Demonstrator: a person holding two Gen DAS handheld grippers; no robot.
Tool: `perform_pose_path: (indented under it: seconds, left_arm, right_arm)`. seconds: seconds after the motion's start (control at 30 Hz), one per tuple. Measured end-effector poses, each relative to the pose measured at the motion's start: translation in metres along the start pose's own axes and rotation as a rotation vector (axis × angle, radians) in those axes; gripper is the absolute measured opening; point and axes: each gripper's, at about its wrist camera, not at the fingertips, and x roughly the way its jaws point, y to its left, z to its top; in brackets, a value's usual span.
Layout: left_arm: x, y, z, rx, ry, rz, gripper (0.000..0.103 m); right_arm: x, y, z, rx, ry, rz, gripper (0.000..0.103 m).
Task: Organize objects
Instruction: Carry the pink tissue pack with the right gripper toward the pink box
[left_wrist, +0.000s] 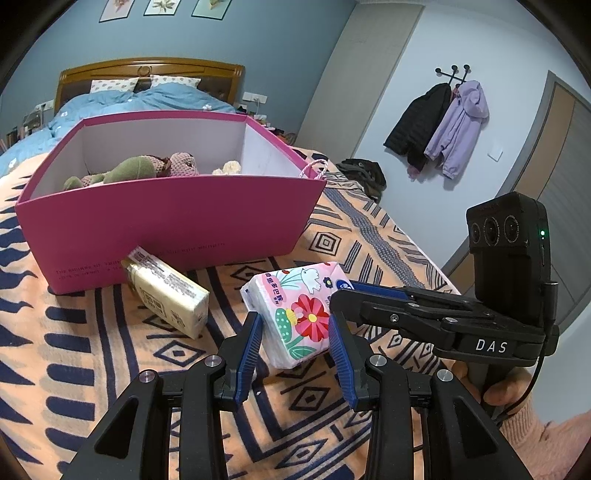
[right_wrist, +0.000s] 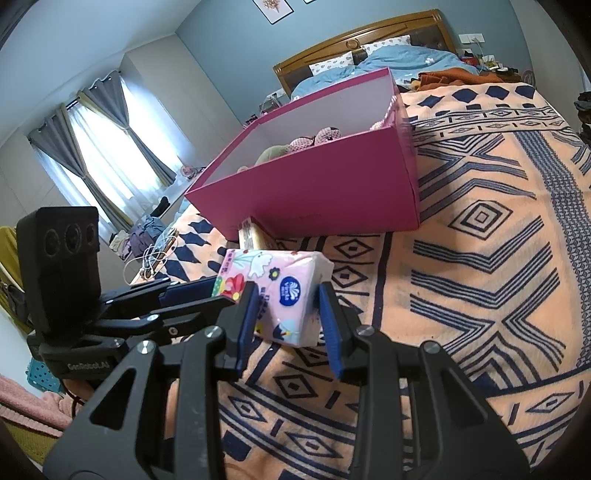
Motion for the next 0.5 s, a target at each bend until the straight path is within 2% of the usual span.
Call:
perform_pose_path:
  seconds: [0.5]
  left_arm:
    - [-0.006, 0.000, 0.010, 0.002, -0.033, 0.011, 0.037]
  right_arm:
    - [-0.004, 0.006, 0.012, -0.026, -0.029, 0.003, 0.036]
